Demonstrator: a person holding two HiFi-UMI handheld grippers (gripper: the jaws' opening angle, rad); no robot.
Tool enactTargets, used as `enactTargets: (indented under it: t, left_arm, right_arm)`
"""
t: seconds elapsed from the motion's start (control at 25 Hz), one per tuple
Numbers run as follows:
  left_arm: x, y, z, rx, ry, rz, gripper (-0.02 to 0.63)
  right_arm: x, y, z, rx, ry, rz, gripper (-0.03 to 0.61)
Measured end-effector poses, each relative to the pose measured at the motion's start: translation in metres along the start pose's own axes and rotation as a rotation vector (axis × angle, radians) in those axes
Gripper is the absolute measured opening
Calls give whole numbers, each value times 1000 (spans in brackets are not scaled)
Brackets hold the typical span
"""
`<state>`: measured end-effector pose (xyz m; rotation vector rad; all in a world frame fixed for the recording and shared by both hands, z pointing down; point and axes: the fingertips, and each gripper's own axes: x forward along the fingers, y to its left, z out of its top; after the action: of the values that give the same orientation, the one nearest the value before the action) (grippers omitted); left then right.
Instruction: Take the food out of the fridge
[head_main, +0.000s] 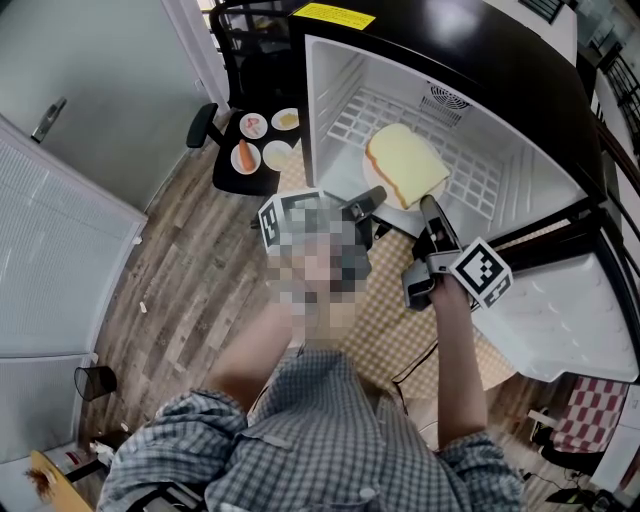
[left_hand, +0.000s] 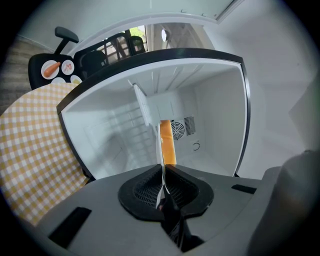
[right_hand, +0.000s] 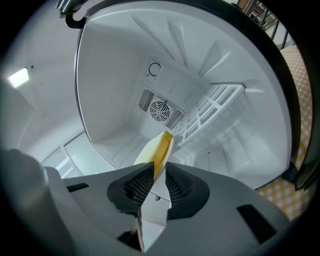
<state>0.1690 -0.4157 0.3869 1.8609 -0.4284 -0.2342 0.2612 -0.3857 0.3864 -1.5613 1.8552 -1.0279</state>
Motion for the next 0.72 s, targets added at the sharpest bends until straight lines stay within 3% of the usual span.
enactTargets:
  t: [0.72]
  left_arm:
    - [-65, 6, -12, 17, -24, 17, 25]
  right_arm:
    - [-19, 30, -55, -44, 101, 36, 63]
